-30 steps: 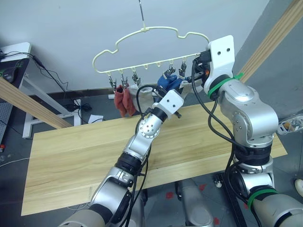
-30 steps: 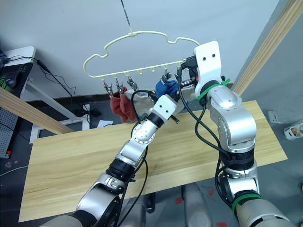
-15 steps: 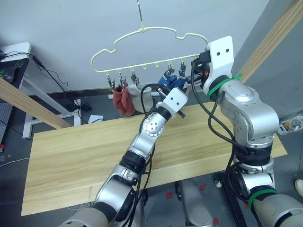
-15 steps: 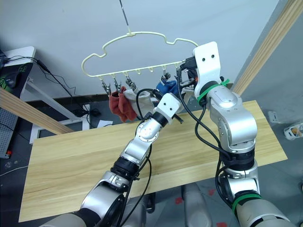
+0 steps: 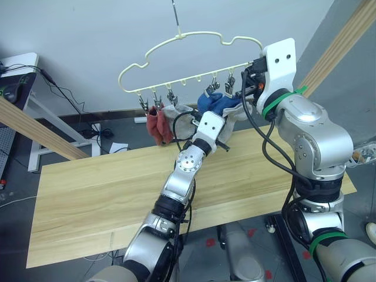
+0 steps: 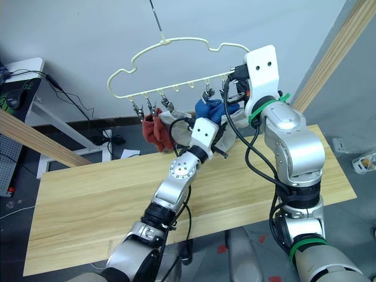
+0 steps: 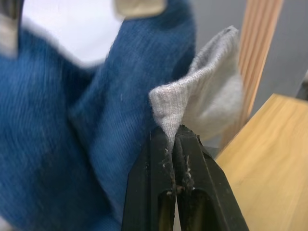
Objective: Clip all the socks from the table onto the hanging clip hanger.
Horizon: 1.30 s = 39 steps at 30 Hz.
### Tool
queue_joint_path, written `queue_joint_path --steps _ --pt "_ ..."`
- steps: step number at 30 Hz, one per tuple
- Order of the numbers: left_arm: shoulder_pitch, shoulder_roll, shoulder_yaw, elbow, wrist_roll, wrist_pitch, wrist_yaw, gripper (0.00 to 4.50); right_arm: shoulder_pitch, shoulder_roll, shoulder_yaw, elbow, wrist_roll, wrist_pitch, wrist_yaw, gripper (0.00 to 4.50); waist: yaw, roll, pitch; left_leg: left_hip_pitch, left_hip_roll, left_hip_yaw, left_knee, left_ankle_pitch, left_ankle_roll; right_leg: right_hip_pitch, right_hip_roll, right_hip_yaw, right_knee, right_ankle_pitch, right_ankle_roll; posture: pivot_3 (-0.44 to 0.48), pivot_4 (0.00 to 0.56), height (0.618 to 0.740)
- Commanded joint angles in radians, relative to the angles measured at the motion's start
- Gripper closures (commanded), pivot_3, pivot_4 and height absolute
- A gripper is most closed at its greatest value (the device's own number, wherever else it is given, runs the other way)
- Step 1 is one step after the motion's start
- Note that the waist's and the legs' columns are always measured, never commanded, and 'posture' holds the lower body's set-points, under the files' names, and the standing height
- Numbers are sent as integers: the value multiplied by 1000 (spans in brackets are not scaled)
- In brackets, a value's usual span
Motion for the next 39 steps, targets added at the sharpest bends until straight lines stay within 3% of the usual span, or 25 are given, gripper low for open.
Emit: queue_joint_path --steps 1,9,22,39 --pt "23 -28 11 -122 -68 67 -14 4462 -18 -14 -39 -10 11 0 2 4500 -1 0 0 0 0 0 0 0 0 0 0 0 0 0 0 -289 327 740" --pt "66 -59 3 -235 -156 112 -35 4462 -10 -7 -48 -3 19 5 -8 4500 1 0 0 0 0 0 1 0 0 0 0 1 1 0 0 -282 327 740" --pt "11 -56 33 -206 -191 118 -10 4462 -22 10 -66 -15 71 41 9 4500 1 0 0 0 0 1 1 0 0 0 1 1 1 0 0 -275 323 740" --pt "-41 -30 44 -186 -251 113 -66 4462 25 -107 1 -56 122 51 101 4500 0 0 -1 0 0 1 1 0 0 0 1 1 1 0 0 -284 323 740"
